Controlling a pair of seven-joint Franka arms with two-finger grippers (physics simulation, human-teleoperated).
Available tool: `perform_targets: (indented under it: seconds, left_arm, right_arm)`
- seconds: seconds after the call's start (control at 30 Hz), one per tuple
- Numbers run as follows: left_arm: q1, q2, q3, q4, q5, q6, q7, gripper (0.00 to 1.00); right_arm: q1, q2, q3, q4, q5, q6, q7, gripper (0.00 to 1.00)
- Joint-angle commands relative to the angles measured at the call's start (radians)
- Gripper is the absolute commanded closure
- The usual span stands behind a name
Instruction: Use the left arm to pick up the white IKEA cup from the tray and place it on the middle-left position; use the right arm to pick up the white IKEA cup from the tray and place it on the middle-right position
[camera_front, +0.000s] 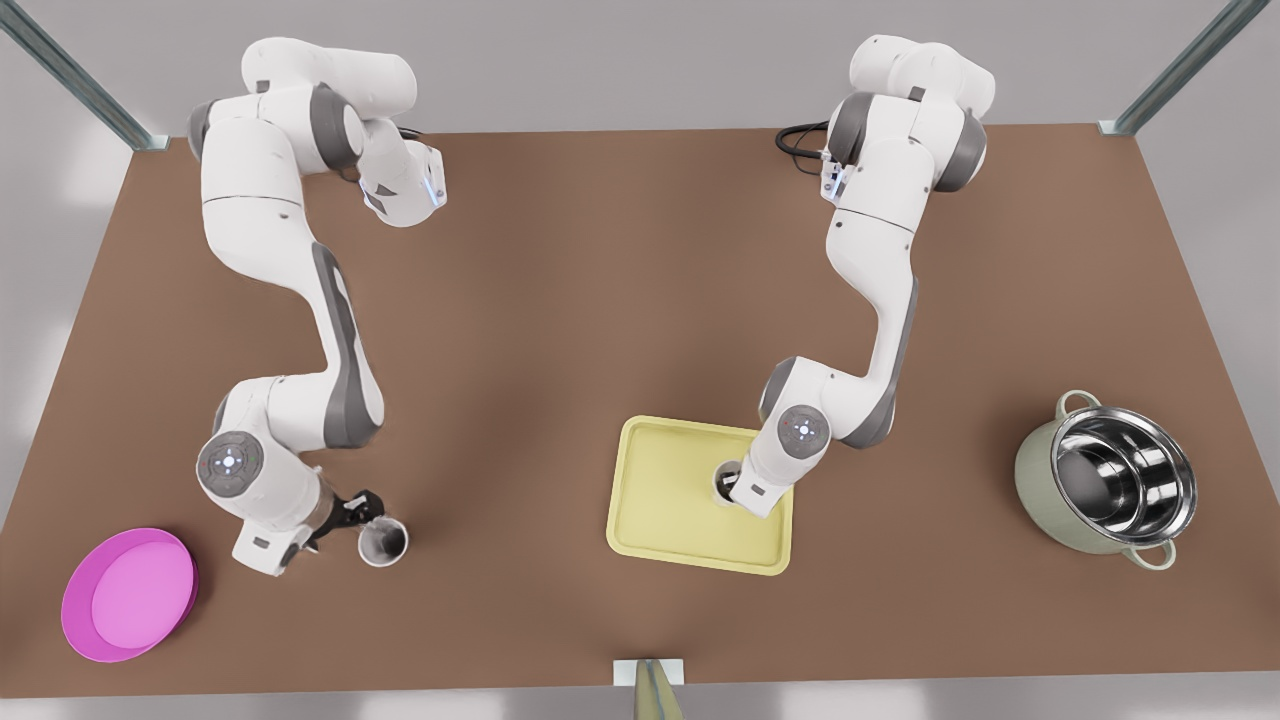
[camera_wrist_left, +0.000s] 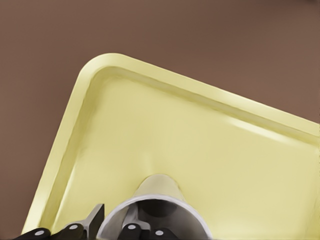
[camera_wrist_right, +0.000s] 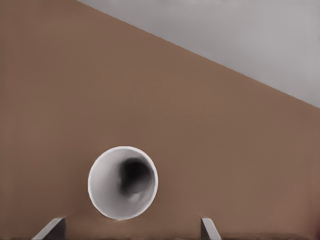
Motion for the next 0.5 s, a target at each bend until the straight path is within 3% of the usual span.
perform_targets:
  seconds: [0.0, 0.07, 0.13, 0.2, 0.23, 0.27, 0.47]
  left_arm:
    - [-0.001, -0.002, 0.000, 0.001, -0.013, 0.000, 0.014, 0.78]
    - [-0.001, -0.004, -0.005, 0.001, -0.015, -0.002, 0.014, 0.87]
    - [-0.001, -0.014, -0.005, 0.010, -0.012, -0.062, 0.014, 0.88]
    - [0.008, -0.034, 0.006, 0.016, -0.007, -0.138, 0.025, 0.88]
    - [0.033, -0.044, 0.006, 0.053, -0.002, -0.201, 0.056, 0.90]
    - [0.062, -0.045, 0.008, 0.088, -0.001, -0.264, 0.109, 0.91]
    - [0.272, -0.057, 0.020, 0.086, -0.007, -0.241, 0.588, 0.92]
  right_arm:
    - [-0.002, -0.077, -0.005, 0.000, 0.027, -0.130, -0.051, 0.00]
    - [-0.004, -0.181, -0.033, 0.000, 0.027, -0.225, -0.045, 0.00]
    - [-0.002, -0.242, -0.054, 0.002, 0.019, -0.416, 0.056, 0.00]
    - [-0.011, -0.359, -0.073, -0.047, 0.022, -0.491, 0.077, 0.00]
    - [-0.097, -0.436, 0.028, -0.141, 0.023, -0.489, 0.153, 0.00]
    - [-0.089, -0.494, 0.038, -0.193, 0.014, -0.480, 0.243, 0.00]
    - [-0.097, -0.451, 0.025, -0.170, 0.013, -0.480, 0.228, 0.00]
